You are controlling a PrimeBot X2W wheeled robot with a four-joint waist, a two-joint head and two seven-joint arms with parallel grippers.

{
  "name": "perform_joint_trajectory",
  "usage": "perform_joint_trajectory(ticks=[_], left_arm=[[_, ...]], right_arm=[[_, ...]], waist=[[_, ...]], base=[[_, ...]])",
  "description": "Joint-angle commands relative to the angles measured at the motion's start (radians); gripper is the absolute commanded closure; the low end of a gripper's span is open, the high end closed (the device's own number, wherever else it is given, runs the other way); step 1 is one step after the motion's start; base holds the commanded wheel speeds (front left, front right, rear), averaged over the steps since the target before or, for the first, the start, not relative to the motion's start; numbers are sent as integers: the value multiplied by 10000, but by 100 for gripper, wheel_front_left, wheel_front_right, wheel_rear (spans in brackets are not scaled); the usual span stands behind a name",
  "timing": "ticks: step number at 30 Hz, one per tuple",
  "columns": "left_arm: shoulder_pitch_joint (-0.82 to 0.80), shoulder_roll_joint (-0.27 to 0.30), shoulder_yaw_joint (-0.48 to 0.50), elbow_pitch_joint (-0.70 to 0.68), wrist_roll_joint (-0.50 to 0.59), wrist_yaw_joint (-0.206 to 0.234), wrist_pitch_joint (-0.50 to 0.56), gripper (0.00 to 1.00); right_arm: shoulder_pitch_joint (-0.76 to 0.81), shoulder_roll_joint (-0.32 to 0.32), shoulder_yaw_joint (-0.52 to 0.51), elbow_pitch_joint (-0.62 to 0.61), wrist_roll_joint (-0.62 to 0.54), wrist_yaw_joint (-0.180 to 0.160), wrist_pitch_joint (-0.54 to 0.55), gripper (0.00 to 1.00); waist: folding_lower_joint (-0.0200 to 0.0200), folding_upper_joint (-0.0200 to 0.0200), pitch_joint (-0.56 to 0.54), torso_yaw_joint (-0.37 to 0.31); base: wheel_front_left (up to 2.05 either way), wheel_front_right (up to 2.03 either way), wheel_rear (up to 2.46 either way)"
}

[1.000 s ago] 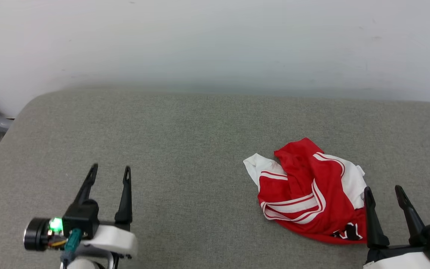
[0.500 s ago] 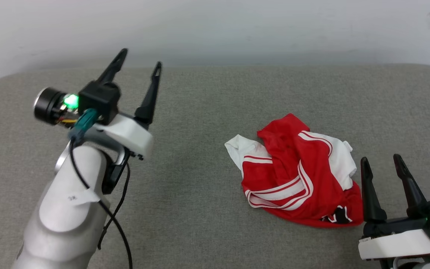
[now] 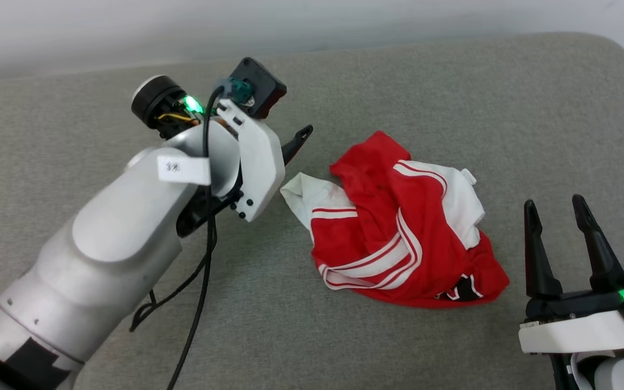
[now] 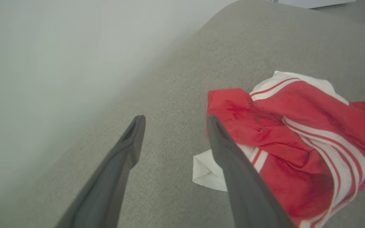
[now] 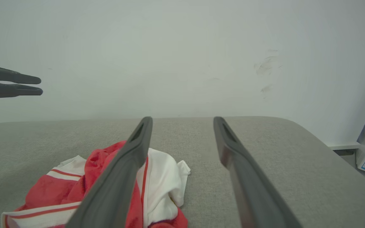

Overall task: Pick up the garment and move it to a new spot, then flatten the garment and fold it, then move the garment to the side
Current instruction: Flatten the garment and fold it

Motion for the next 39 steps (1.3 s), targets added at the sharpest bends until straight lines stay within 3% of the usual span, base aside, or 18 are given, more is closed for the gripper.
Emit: perform_joint_trajectory(ticks=[1, 7, 14, 27, 29, 33, 39], left_arm=[[-292, 54, -197, 66, -252, 27, 255, 0], [-1235, 428, -1875, 398, -1346, 27, 2070, 0], [-1875, 712, -3346, 680, -2115, 26, 2920, 0], [-1271, 941, -4170, 691, -1905, 21, 4428, 0], [-931, 985, -4243, 474, -1869, -24, 4713, 100], [-1170, 1037, -4191, 276, -1586, 13, 4333, 100], [-2118, 753, -4053, 32, -1351, 25, 2556, 100]], right_arm=[[-158, 27, 17, -48, 65, -7, -20, 0], [-391, 27, -18, -108, 165, -7, -19, 0], [-648, 27, 48, -118, 296, -7, -19, 0], [-969, 27, 114, -161, 375, -7, -19, 0], [-1029, 27, 99, -156, 373, -7, -19, 0], [-994, 27, 92, -141, 329, -7, -19, 0], [-767, 25, 43, -48, 212, -7, -19, 0]], waist=[[-2, 0, 277, -272], [-2, 0, 783, -702], [-2, 0, 1299, -1056], [-2, 0, 1887, -1285], [-2, 0, 1941, -1260], [-2, 0, 1905, -1172], [-2, 0, 1422, -782]], base=[[0, 0, 0], [0, 0, 0], [0, 0, 0], [0, 0, 0], [0, 0, 0], [0, 0, 0], [0, 0, 0]])
